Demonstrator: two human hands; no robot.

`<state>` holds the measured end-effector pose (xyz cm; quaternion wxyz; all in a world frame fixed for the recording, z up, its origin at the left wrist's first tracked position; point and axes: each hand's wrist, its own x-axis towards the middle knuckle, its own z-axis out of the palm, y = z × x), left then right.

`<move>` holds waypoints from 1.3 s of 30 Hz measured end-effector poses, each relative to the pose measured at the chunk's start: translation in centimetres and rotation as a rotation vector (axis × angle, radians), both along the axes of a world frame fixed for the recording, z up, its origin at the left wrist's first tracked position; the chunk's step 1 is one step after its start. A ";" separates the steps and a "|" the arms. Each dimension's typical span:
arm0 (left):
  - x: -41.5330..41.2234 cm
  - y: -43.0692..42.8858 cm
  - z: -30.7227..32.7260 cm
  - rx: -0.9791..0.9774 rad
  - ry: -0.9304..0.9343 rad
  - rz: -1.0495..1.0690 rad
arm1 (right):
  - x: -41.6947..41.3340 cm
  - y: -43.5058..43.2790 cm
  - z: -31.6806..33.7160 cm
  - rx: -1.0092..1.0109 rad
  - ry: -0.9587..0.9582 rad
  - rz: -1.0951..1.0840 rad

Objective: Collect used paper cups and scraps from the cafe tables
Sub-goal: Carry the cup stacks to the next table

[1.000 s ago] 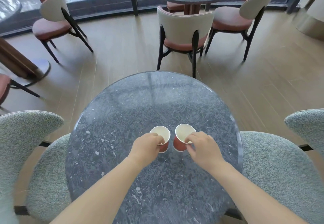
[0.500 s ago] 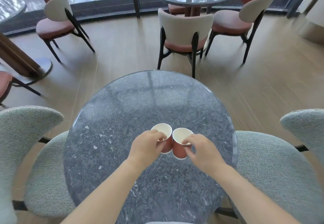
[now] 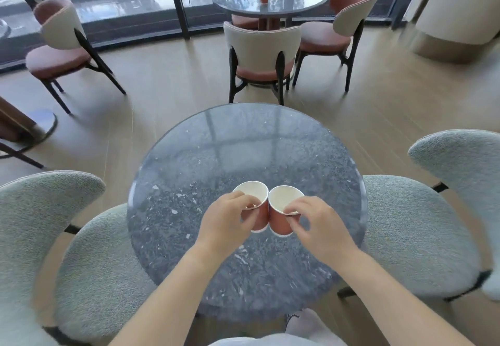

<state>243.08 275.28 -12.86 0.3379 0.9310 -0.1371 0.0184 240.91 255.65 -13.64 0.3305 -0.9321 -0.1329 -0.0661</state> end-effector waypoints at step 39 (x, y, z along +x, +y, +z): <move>-35.0 5.9 -0.1 0.144 0.087 0.620 | -22.7 8.6 -0.4 0.021 0.059 0.574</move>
